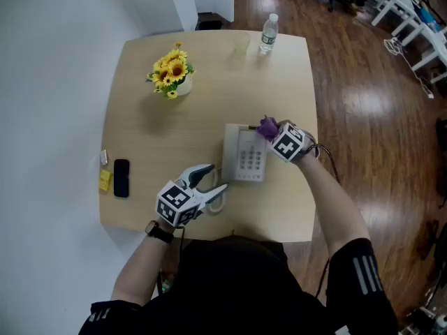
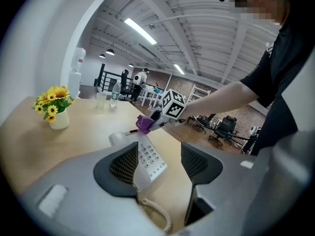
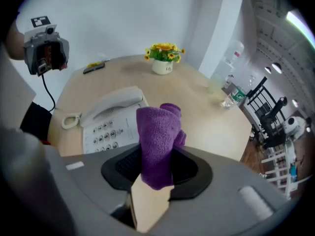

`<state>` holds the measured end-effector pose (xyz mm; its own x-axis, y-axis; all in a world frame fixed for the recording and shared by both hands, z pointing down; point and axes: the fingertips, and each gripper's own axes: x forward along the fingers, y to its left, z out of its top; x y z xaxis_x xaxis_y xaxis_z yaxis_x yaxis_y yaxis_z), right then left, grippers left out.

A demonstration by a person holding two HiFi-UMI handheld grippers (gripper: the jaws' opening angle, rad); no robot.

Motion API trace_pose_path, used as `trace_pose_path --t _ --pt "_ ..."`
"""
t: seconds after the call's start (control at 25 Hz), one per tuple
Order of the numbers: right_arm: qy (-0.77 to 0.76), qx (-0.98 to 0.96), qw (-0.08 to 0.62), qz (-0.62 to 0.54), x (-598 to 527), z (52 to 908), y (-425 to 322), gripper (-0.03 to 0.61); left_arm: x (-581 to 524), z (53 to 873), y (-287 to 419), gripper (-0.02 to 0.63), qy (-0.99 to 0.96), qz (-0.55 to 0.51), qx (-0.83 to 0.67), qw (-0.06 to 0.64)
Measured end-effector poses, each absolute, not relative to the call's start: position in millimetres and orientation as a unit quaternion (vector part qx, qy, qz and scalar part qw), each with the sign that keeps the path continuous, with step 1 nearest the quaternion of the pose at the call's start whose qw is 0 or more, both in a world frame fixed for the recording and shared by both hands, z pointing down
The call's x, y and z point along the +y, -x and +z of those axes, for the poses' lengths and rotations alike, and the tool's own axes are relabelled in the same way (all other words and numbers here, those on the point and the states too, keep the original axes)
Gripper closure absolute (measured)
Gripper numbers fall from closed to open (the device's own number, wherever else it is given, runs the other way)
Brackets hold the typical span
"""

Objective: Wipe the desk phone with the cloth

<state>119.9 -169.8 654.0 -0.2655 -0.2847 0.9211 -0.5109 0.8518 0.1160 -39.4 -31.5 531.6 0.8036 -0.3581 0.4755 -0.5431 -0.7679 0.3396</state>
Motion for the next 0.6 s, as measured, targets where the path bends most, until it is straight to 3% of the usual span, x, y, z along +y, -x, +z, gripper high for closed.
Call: trace_pose_path --t 0.28,0.6 --pt "-0.253 -0.786 0.552 0.117 -176.2 667.5 -125.9 0.426 -43.1 540.0 40.0 0.345 -0.918 0.198 -0.248 0.239" --pt "-0.231 -0.793 0.548 0.131 -102.3 685.8 -109.5 0.428 -44.7 537.2 33.7 0.345 -0.923 0.194 -0.238 0.232"
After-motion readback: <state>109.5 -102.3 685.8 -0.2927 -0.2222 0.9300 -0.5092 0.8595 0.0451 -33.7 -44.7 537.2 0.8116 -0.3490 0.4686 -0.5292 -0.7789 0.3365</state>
